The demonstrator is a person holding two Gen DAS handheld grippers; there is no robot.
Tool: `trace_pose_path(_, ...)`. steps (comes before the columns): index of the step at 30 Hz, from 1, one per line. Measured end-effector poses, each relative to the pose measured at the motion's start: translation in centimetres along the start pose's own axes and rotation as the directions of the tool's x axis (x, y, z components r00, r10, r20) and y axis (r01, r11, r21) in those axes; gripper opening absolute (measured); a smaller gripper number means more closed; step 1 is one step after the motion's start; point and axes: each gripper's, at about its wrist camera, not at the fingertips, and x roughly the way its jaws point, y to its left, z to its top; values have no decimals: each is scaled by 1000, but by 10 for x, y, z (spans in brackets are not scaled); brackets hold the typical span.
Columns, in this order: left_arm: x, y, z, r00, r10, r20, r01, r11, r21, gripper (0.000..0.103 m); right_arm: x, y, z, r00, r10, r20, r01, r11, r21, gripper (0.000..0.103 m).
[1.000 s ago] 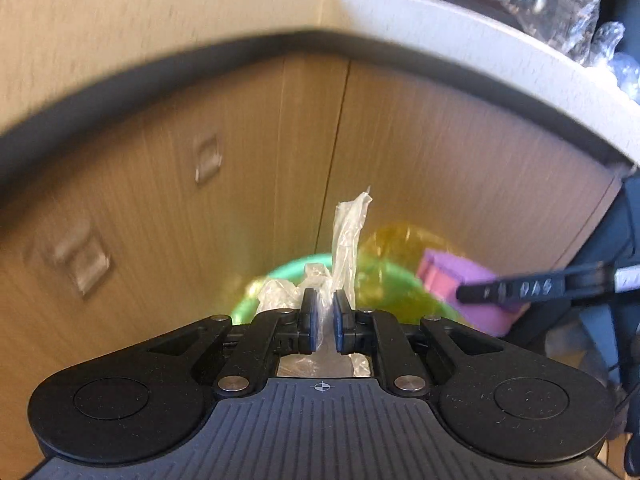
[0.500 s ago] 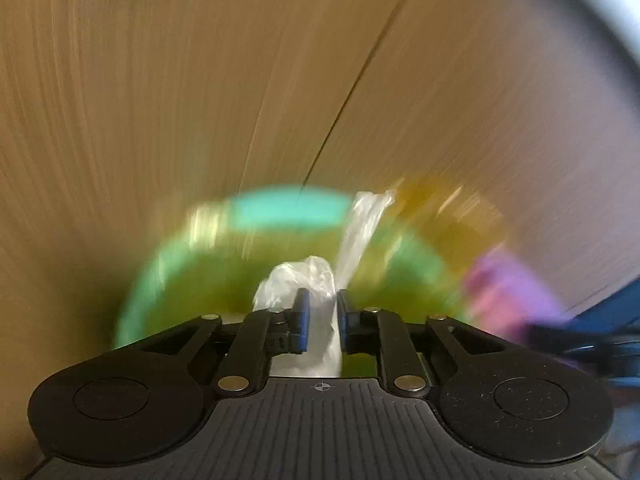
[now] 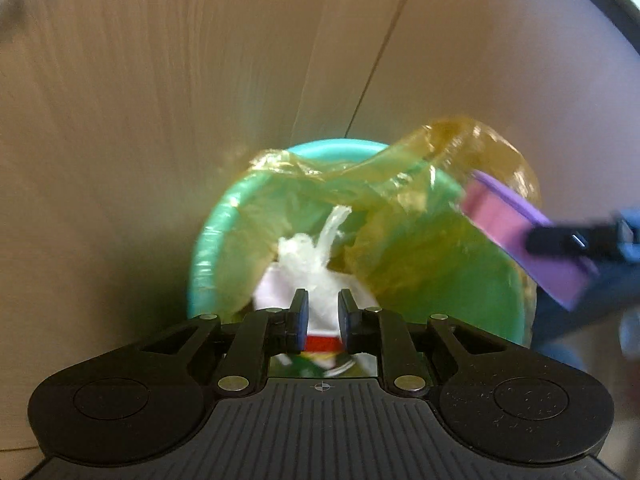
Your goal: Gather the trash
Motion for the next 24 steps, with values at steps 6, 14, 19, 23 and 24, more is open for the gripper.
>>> trace_pose_path(6, -40, -9, -5, 998, 39, 58, -43, 997, 68, 19, 42, 23, 12, 990, 64, -124, -69, 997, -31, 67)
trace_pose_path(14, -57, -10, -8, 997, 6, 83, -11, 998, 68, 19, 35, 20, 9, 997, 13, -80, -14, 1000, -20, 80)
trace_pose_path(19, -63, -7, -11, 995, -14, 98, 9, 999, 53, 19, 24, 28, 8, 999, -44, -18, 43, 996, -80, 80)
trace_pose_path(23, -87, -5, -11, 984, -57, 171, 51, 998, 43, 19, -6, 37, 1, 986, -94, 135, 112, 985, -131, 80)
trace_pose_path(24, -97, -5, -12, 977, -71, 203, 63, 997, 44, 19, -15, 40, -1, 980, -94, 173, 117, 985, -129, 80)
